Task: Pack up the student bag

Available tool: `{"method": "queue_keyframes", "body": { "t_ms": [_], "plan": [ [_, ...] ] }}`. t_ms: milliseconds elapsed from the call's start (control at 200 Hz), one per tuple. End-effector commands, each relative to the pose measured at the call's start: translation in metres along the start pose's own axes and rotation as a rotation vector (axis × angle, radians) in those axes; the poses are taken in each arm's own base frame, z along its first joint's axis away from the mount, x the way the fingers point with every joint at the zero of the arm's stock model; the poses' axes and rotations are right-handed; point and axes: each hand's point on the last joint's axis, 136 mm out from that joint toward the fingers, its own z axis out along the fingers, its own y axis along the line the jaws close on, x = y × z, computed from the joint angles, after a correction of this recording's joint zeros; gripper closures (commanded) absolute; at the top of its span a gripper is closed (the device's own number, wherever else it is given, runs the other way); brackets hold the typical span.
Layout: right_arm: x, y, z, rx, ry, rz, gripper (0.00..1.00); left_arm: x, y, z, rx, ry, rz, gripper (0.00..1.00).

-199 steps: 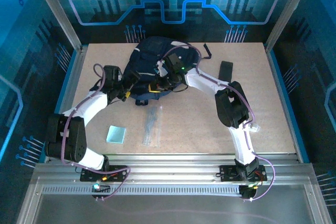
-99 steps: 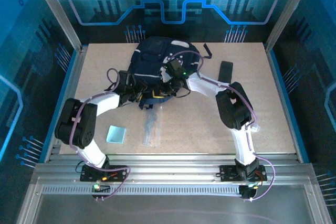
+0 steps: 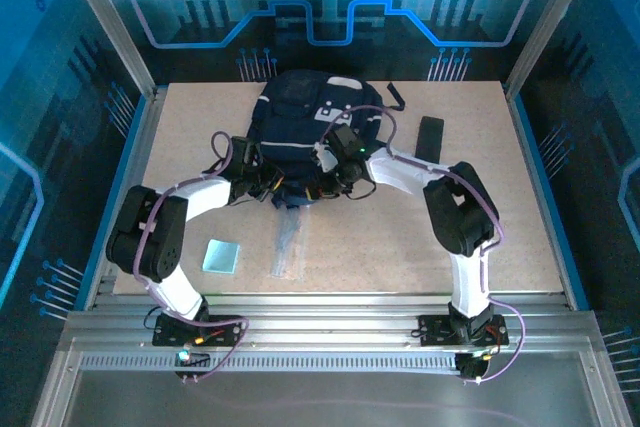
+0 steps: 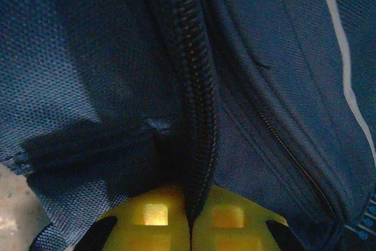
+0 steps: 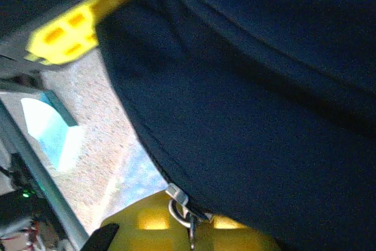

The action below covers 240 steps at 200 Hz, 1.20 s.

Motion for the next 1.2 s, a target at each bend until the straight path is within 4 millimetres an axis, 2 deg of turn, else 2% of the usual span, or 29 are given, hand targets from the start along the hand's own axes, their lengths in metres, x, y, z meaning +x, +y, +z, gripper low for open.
{"method": "queue_keyframes", "body": {
  "t_ms": [0,270,495,660,735,810,870,990,1056,1091,1101,1121,1146,1196],
  "plan": [
    [0.032,-0.047,-0.031,0.127,0.071,0.034,1.00,-0.020,-0.028,-0.023,0.030,-0.058,0.089,1.00],
    [0.006,-0.100,-0.065,0.301,-0.005,-0.031,1.00,-0.021,-0.044,-0.052,0.040,-0.068,0.143,1.00],
    [-0.046,-0.163,-0.099,0.543,-0.144,-0.035,1.00,-0.026,-0.042,-0.077,0.022,-0.096,0.181,1.00],
    [-0.078,-0.203,-0.117,0.557,-0.253,0.107,1.00,-0.029,-0.031,-0.084,-0.004,-0.087,0.167,1.00],
    [-0.089,-0.213,-0.121,0.548,-0.289,0.138,1.00,-0.030,-0.032,-0.086,-0.001,-0.095,0.166,1.00],
    [-0.096,-0.217,-0.121,0.522,-0.299,0.151,1.00,-0.030,-0.033,-0.088,0.004,-0.099,0.173,1.00],
    [-0.099,-0.212,-0.120,0.485,-0.299,0.143,1.00,-0.030,-0.036,-0.088,0.017,-0.103,0.173,1.00],
    [-0.101,-0.190,-0.119,0.387,-0.302,0.115,1.00,-0.028,-0.041,-0.085,0.063,-0.097,0.148,1.00],
    [-0.094,-0.179,-0.121,0.349,-0.279,0.133,1.00,-0.024,-0.045,-0.080,0.094,-0.089,0.135,1.00],
    [-0.087,-0.176,-0.123,0.339,-0.256,0.155,0.91,-0.021,-0.048,-0.078,0.108,-0.087,0.134,1.00],
    [-0.084,-0.174,-0.125,0.337,-0.246,0.168,0.84,-0.020,-0.049,-0.077,0.111,-0.085,0.135,1.00],
    [-0.080,-0.172,-0.127,0.337,-0.240,0.179,0.79,-0.019,-0.051,-0.076,0.119,-0.088,0.137,1.00],
    [-0.074,-0.169,-0.130,0.334,-0.234,0.194,0.68,-0.015,-0.055,-0.073,0.131,-0.088,0.144,1.00],
    [-0.064,-0.165,-0.136,0.341,-0.234,0.215,0.54,-0.008,-0.062,-0.068,0.148,-0.087,0.148,1.00]
  ]
}}
